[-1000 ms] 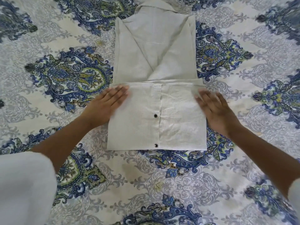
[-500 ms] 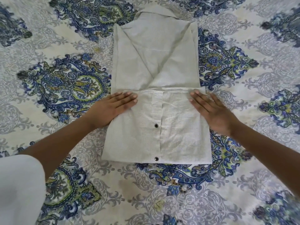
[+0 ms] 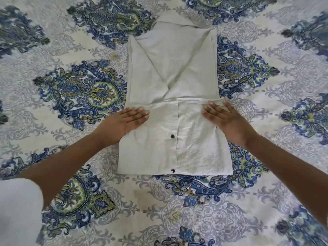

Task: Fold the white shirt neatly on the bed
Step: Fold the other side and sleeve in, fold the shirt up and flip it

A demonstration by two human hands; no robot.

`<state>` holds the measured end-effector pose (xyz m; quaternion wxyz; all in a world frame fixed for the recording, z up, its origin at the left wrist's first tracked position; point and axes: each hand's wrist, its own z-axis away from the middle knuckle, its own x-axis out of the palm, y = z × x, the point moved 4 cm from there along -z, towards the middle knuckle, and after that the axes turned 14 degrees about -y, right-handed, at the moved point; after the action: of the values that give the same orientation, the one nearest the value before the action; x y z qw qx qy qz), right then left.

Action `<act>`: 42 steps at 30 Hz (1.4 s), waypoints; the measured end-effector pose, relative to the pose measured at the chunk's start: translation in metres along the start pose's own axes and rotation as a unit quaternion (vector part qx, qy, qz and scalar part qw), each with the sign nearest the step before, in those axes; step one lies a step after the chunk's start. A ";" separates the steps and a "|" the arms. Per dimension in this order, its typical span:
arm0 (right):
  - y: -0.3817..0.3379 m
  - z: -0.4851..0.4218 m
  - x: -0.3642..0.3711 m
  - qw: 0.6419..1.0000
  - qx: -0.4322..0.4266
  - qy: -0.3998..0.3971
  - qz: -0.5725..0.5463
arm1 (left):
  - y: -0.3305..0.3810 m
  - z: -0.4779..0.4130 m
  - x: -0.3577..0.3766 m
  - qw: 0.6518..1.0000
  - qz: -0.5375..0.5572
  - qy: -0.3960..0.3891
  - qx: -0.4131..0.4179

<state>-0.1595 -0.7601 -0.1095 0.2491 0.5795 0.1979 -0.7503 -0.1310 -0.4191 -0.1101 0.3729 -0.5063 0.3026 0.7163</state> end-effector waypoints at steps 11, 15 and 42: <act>-0.087 0.114 -0.031 0.896 0.000 -0.250 -0.367 | 0.121 0.102 -0.023 0.966 0.243 -0.057 0.059; -0.031 0.056 -0.038 0.664 0.218 -0.188 -0.690 | 0.056 0.055 -0.076 0.695 0.704 -0.061 -0.130; -0.041 0.052 0.007 0.542 0.363 0.032 -0.757 | 0.065 0.054 0.010 0.512 0.772 0.070 -0.371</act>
<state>-0.2260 -0.7587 -0.1031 -0.6499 0.2791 0.2812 -0.6486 -0.2149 -0.4080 -0.0992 -0.5711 -0.2141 0.3064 0.7309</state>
